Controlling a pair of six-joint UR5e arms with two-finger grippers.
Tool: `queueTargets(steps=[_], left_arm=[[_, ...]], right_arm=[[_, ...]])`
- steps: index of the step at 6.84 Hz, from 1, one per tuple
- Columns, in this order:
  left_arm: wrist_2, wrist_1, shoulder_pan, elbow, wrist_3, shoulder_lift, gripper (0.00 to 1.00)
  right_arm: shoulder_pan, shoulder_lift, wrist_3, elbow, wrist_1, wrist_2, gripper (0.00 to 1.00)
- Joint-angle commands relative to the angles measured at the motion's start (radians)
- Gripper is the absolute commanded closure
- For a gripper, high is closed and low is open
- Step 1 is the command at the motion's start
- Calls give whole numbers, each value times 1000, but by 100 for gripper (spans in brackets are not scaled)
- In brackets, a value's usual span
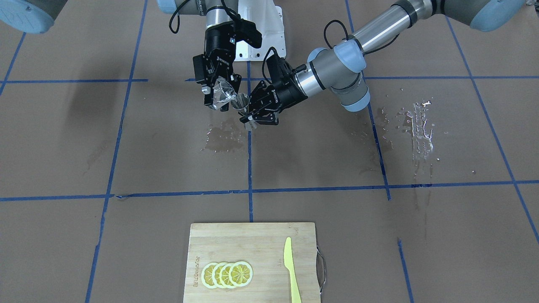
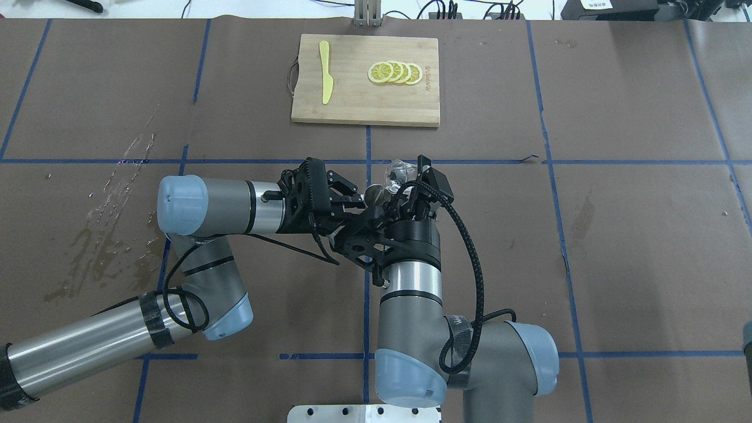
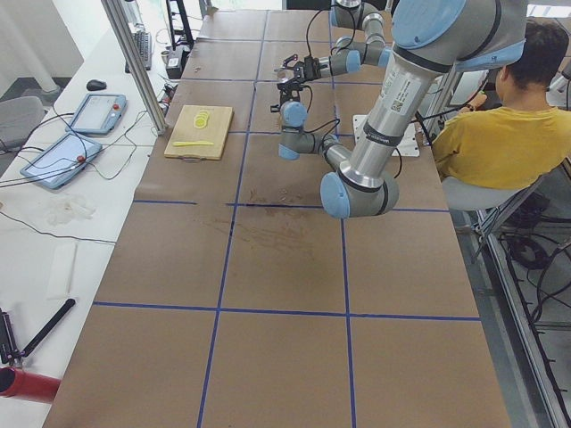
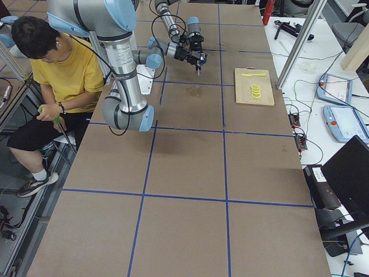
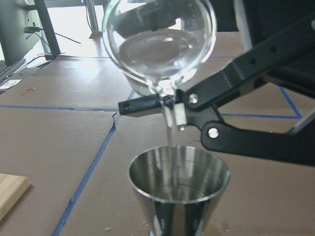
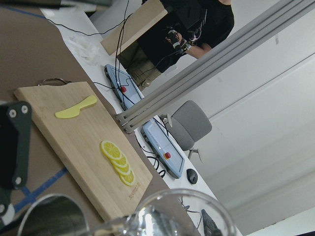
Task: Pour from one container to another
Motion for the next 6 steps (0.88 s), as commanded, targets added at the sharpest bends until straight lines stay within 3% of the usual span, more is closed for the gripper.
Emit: queueTargets(steps=[1, 6], left_arm=[[0, 0, 0, 0, 0, -1, 100], [5, 2, -2, 0, 0, -1, 100]], right_arm=[[0, -2, -58, 1, -21, -21, 100], [-1, 1, -117, 1, -87, -49, 100]])
